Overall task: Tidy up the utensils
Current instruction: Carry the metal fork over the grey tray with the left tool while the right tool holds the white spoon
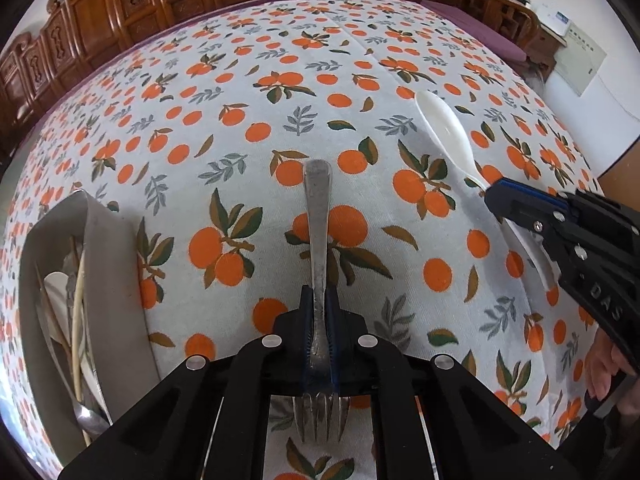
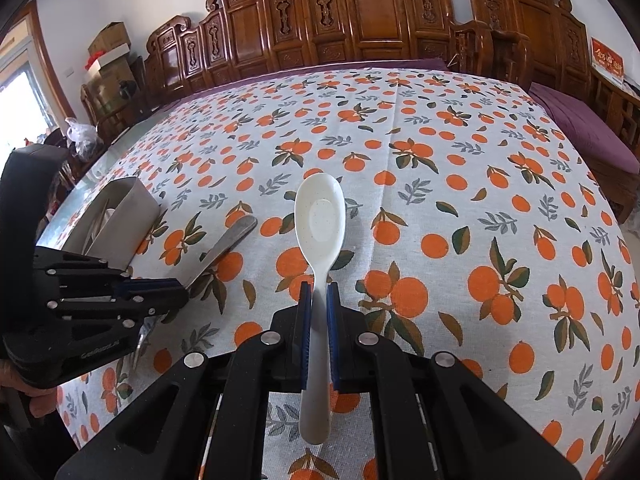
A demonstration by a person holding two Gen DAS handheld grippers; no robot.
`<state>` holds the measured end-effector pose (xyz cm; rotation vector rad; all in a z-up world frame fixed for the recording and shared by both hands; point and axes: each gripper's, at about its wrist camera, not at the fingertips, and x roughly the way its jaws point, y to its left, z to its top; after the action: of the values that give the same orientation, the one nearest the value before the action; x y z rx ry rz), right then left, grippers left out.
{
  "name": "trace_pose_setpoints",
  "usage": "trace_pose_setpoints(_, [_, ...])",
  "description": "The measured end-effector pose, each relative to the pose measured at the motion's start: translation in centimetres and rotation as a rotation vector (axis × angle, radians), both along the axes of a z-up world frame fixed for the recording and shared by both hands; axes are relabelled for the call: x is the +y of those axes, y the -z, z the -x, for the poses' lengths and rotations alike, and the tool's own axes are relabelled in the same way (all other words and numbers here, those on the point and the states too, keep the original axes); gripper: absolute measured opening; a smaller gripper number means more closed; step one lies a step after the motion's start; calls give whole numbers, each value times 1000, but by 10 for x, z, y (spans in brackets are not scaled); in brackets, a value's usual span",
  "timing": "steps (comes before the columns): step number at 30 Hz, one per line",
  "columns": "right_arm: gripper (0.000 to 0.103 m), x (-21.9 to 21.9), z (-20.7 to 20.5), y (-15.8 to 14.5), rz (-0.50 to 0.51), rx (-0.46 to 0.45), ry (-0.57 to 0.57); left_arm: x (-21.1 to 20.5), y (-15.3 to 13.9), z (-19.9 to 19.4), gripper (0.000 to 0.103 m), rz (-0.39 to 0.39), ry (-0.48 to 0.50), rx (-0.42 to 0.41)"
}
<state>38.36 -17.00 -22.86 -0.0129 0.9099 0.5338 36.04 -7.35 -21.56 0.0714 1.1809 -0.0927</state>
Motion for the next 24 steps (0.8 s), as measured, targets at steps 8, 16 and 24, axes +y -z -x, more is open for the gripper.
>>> trace_pose_setpoints(8, [9,9,1,0,13,-4,-20,5,-19,9,6,-6,14,-55])
trace_pose_setpoints(16, [9,22,5,-1,21,-9,-45,21,-36,18,6,1,-2,-90])
trace_pose_setpoints(24, [9,39,9,0,38,-14,-83,47,-59,38,6,4,-26,-141])
